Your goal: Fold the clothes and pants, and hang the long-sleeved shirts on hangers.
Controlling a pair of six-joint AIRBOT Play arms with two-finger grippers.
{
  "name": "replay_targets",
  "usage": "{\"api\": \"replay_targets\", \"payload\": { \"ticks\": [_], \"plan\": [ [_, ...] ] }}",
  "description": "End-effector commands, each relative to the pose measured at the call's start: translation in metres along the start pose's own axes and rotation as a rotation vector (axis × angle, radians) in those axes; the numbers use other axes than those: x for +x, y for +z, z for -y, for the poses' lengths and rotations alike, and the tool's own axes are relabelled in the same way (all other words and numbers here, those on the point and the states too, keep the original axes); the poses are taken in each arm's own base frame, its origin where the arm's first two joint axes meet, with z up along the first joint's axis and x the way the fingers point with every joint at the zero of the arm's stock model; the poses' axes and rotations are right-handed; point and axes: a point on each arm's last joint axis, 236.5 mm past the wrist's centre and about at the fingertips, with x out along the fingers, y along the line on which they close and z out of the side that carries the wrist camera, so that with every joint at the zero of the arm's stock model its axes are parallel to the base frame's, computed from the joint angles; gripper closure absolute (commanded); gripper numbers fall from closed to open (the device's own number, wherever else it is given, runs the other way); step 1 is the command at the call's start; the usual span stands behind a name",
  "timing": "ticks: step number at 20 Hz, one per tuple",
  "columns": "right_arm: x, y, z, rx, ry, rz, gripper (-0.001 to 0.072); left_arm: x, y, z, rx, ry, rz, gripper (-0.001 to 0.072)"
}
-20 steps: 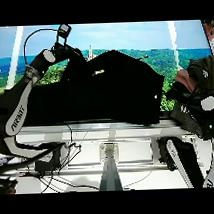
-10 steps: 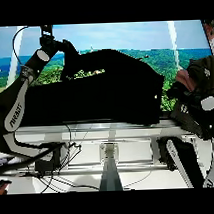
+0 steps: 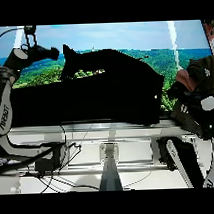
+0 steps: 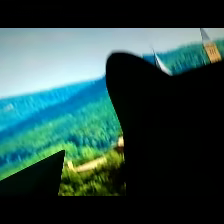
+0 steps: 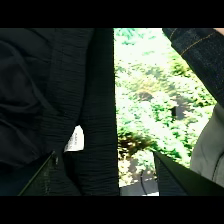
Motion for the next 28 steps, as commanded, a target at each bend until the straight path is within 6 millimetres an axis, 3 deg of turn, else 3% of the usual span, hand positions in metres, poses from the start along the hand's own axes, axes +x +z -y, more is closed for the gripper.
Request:
{"api": "replay_targets", "payload": {
  "ticks": [1,6,8,9,11,14,16,18,19,20,21,25,28],
  "plan": [
    [0.0,0.0,0.0,0.0,0.0,-0.001,0.0027,-0.011,-0.086,0.02,0.047,-0.162,-0.33,0.0015],
    [0.0,0.0,0.0,0.001,0.001,-0.001,0.0027,0.006,-0.11,0.028,0.087,-0.202,-0.4,0.0016],
    [0.0,0.0,0.0,0.001,0.001,-0.001,0.0027,0.008,-0.11,0.034,0.142,-0.219,-0.399,0.0043],
    [0.0,0.0,0.0,0.001,0.0,-0.001,0.0027,0.009,-0.109,0.038,0.167,-0.227,-0.399,0.0096],
    [0.0,0.0,0.0,0.0,0.0,-0.001,0.0027,0.012,-0.108,0.043,0.185,-0.227,-0.398,0.0111],
    [0.0,0.0,0.0,0.001,0.001,-0.001,0.0027,0.016,-0.107,0.031,0.243,-0.168,-0.399,0.0115],
    [0.0,0.0,0.0,0.001,0.001,-0.002,0.0027,0.016,-0.109,0.018,0.293,-0.122,-0.414,0.0237],
    [0.0,0.0,0.0,0.002,0.002,-0.001,0.0027,0.015,-0.112,0.012,0.313,-0.103,-0.429,0.0282],
    [0.0,0.0,0.0,0.002,0.002,-0.001,0.0027,0.015,-0.112,0.012,0.313,-0.104,-0.429,0.0409],
    [0.0,0.0,-0.001,0.002,0.003,-0.001,0.0027,0.016,-0.112,0.012,0.312,-0.104,-0.429,0.061],
    [0.0,0.0,-0.001,0.004,0.005,-0.001,0.0027,0.017,-0.113,0.012,0.309,-0.104,-0.43,0.0696],
    [0.0,0.0,-0.005,0.018,0.022,-0.001,0.0027,0.02,-0.102,0.019,0.265,-0.118,-0.382,0.0696],
    [0.0,0.0,-0.006,0.019,0.024,0.001,0.0027,0.018,-0.06,0.023,0.116,-0.12,-0.243,0.0698]
  ]
}}
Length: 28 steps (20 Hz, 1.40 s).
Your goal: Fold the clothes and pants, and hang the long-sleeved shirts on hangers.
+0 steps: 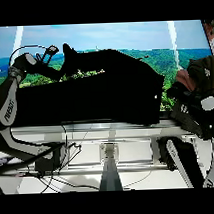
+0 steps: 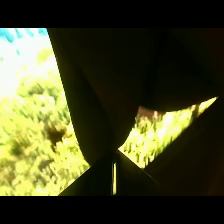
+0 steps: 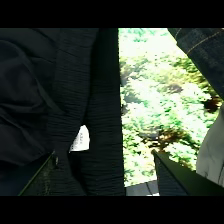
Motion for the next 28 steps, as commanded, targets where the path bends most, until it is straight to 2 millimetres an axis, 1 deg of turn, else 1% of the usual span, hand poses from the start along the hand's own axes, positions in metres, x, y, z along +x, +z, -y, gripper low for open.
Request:
{"api": "replay_targets", "payload": {
  "ticks": [1,2,3,4,5,6,7,8,9,10,11,12,14,15,16,17,18,19,20,22,23,24,25,26,28],
  "plan": [
    [0.0,0.001,-0.001,0.004,0.005,0.003,0.0027,-0.026,0.051,-0.006,-0.173,-0.036,0.2,0.0698],
    [0.0,0.001,-0.001,0.004,0.005,0.004,0.0028,-0.045,0.072,-0.013,-0.242,-0.058,0.295,0.0698],
    [0.0,0.001,0.0,0.003,0.002,0.003,0.0028,-0.07,0.095,-0.024,-0.321,-0.083,0.407,0.0698],
    [0.0,0.001,0.004,0.006,-0.015,0.003,0.0028,-0.098,0.112,-0.036,-0.402,-0.114,0.518,0.0698],
    [0.0,0.001,0.009,0.003,-0.037,0.004,0.0028,-0.13,0.126,-0.051,-0.494,-0.147,0.636,0.0698],
    [0.0,0.001,0.014,-0.002,-0.06,0.004,0.0028,-0.16,0.13,-0.068,-0.578,-0.172,0.738,0.0698],
    [0.0,0.001,0.017,-0.009,-0.071,0.0,0.0028,-0.182,0.125,-0.086,-0.627,-0.168,0.798,0.0698],
    [0.003,-0.001,0.019,-0.01,-0.078,-0.013,0.0029,-0.196,0.113,-0.102,-0.651,-0.14,0.821,0.0698],
    [0.009,-0.004,0.022,-0.011,-0.087,-0.036,0.0029,-0.206,0.095,-0.117,-0.675,-0.114,0.819,0.0698],
    [0.017,-0.009,0.027,-0.011,-0.1,-0.068,0.0029,-0.211,0.075,-0.128,-0.728,-0.117,0.798,0.0698],
    [0.028,-0.015,0.031,-0.006,-0.11,-0.109,0.0028,-0.211,0.055,-0.136,-0.79,-0.13,0.767,0.0698],
    [0.04,-0.022,0.033,0.006,-0.113,-0.156,0.0029,-0.209,0.03,-0.144,-0.843,-0.121,0.716,0.0698],
    [0.06,-0.042,0.033,0.048,-0.104,-0.283,0.0028,-0.202,-0.018,-0.156,-0.867,-0.056,0.596,0.0698],
    [0.066,-0.046,0.03,0.07,-0.091,-0.336,0.0029,-0.198,-0.039,-0.16,-0.865,-0.024,0.541,0.0698],
    [0.071,-0.044,0.025,0.085,-0.072,-0.367,0.0028,-0.195,-0.059,-0.163,-0.861,0.009,0.485,0.0698],
    [0.074,-0.036,0.018,0.094,-0.052,-0.381,0.0029,-0.193,-0.073,-0.165,-0.858,0.035,0.442,0.0698],
    [0.074,-0.025,0.013,0.09,-0.032,-0.377,0.0028,-0.192,-0.082,-0.168,-0.856,0.057,0.418,0.0698],
    [0.072,-0.008,0.007,0.086,-0.02,-0.355,0.0028,-0.193,-0.085,-0.17,-0.858,0.063,0.415,0.0698],
    [0.068,0.011,0.004,0.074,-0.014,-0.316,0.0028,-0.194,-0.083,-0.169,-0.862,0.057,0.425,0.0697],
    [0.056,0.047,-0.003,0.049,-0.007,-0.237,0.0028,-0.202,-0.067,-0.164,-0.875,0.008,0.485,0.0697],
    [0.05,0.065,-0.005,0.034,-0.009,-0.195,0.0028,-0.209,-0.058,-0.161,-0.876,-0.012,0.52,0.0697],
    [0.044,0.079,-0.006,0.021,-0.012,-0.163,0.0027,-0.218,-0.051,-0.159,-0.87,-0.013,0.546,0.0698],
    [0.039,0.091,-0.008,0.012,-0.013,-0.135,0.0027,-0.229,-0.045,-0.157,-0.858,-0.005,0.572,0.0697],
    [0.036,0.099,-0.009,0.006,-0.012,-0.117,0.0028,-0.243,-0.039,-0.153,-0.84,0.009,0.595,0.0697],
    [0.033,0.104,-0.01,0.0,-0.015,-0.104,0.0028,-0.275,-0.027,-0.142,-0.791,0.053,0.639,0.0698]
  ]
}}
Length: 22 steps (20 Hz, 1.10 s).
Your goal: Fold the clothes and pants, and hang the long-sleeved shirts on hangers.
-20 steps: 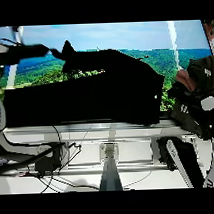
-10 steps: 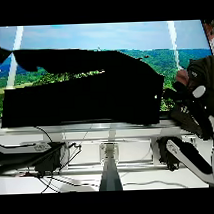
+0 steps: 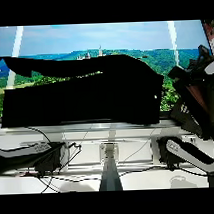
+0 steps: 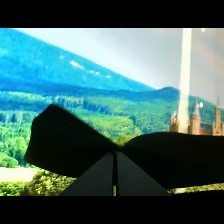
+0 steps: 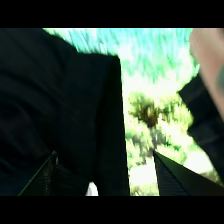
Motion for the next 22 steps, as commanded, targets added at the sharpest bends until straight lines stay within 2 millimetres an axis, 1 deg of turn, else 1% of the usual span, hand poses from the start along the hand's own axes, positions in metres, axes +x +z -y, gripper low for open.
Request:
{"api": "replay_targets", "payload": {
  "ticks": [1,3,4,6,7,8,9,11,12,13,14,15,18,20,21,22],
  "plan": [
    [-0.011,0.017,-0.002,-0.02,-0.008,0.038,0.0028,-0.04,0.026,0.041,0.066,-0.017,0.102,0.0697],
    [-0.011,0.015,-0.001,-0.021,-0.011,0.027,0.0028,-0.074,0.044,0.08,0.122,-0.04,0.196,0.0697],
    [-0.011,0.014,-0.001,-0.021,-0.011,0.024,0.0028,-0.091,0.052,0.094,0.156,-0.028,0.246,0.0697],
    [-0.011,0.013,-0.001,-0.021,-0.011,0.022,0.0027,-0.117,0.061,0.109,0.215,0.023,0.313,0.0698],
    [-0.011,0.013,-0.001,-0.021,-0.011,0.022,0.0028,-0.124,0.062,0.108,0.239,0.058,0.32,0.0698],
    [-0.011,0.013,-0.001,-0.021,-0.011,0.022,0.0028,-0.127,0.058,0.101,0.244,0.103,0.302,0.0698],
    [-0.011,0.013,-0.001,-0.021,-0.011,0.022,0.0028,-0.127,0.05,0.084,0.215,0.17,0.263,0.0698],
    [-0.011,0.013,-0.001,-0.021,-0.01,0.022,0.0027,-0.122,0.015,0.035,0.125,0.331,0.108,0.0698],
    [-0.011,0.013,-0.001,-0.021,-0.01,0.022,0.0028,-0.117,-0.002,0.006,0.079,0.409,0.04,0.0698],
    [-0.011,0.013,-0.001,-0.021,-0.01,0.022,0.0027,-0.109,-0.011,-0.016,0.062,0.452,-0.002,0.0697],
    [-0.011,0.014,-0.001,-0.021,-0.011,0.024,0.0028,-0.094,-0.018,-0.032,0.037,0.451,-0.034,0.0696],
    [-0.011,0.014,-0.001,-0.021,-0.011,0.025,0.0028,-0.076,-0.023,-0.044,0.005,0.431,-0.059,0.0697],
    [-0.011,0.017,-0.001,-0.021,-0.01,0.038,0.0028,-0.005,-0.034,-0.077,-0.106,0.348,-0.086,0.0696],
    [-0.011,0.019,-0.001,-0.021,-0.01,0.046,0.0028,0.035,-0.04,-0.105,-0.159,0.345,-0.072,0.0696],
    [-0.011,0.019,-0.001,-0.021,-0.01,0.046,0.0028,0.049,-0.041,-0.114,-0.183,0.345,-0.057,0.0696],
    [-0.011,0.019,-0.001,-0.021,-0.01,0.046,0.0028,0.061,-0.039,-0.121,-0.196,0.343,-0.028,0.0696]
  ]
}}
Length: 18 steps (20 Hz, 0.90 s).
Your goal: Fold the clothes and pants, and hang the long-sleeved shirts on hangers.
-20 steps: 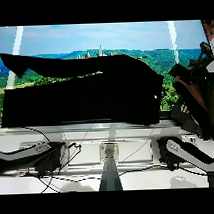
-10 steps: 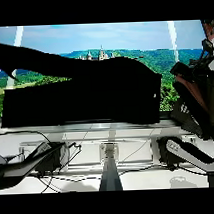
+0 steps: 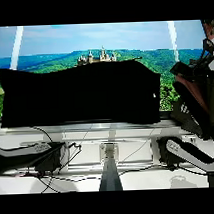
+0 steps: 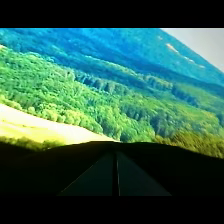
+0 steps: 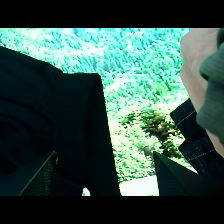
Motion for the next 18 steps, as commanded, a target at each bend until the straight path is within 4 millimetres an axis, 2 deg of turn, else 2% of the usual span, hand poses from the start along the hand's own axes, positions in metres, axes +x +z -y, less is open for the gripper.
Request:
{"api": "replay_targets", "payload": {
  "ticks": [1,4,8,10,12,13,14,15,16,18],
  "plan": [
    [0.0,0.002,0.0,0.001,0.001,0.009,0.0028,0.058,0.011,-0.013,-0.069,-0.008,0.072,0.0696],
    [0.0,0.003,0.0,0.002,0.002,0.01,0.0028,0.062,0.047,-0.011,-0.007,0.026,0.23,0.0696],
    [0.0,0.002,-0.002,0.008,0.008,0.009,0.0028,0.049,0.096,-0.014,0.011,0.118,0.457,0.0695],
    [0.0,0.002,-0.003,0.009,0.011,0.009,0.0027,0.044,0.108,-0.014,0.016,0.14,0.515,0.0695],
    [0.0,0.002,-0.003,0.009,0.012,0.009,0.0027,0.049,0.107,-0.014,0.017,0.144,0.516,0.0694],
    [0.0,0.002,-0.004,0.011,0.014,0.009,0.0028,0.054,0.105,-0.015,0.016,0.144,0.507,0.0598],
    [0.0,0.002,-0.005,0.015,0.02,0.008,0.0028,0.057,0.102,-0.014,0.016,0.141,0.498,0.022],
    [0.0,0.002,-0.006,0.018,0.025,0.009,0.0028,0.058,0.102,-0.014,0.015,0.141,0.496,0.0015],
    [0.0,0.002,-0.007,0.019,0.026,0.009,0.0027,0.057,0.101,-0.013,0.024,0.14,0.49,0.0001],
    [0.0,0.002,-0.007,0.019,0.026,0.009,0.0028,0.055,0.089,-0.014,0.07,0.137,0.422,0.0018]
  ]
}}
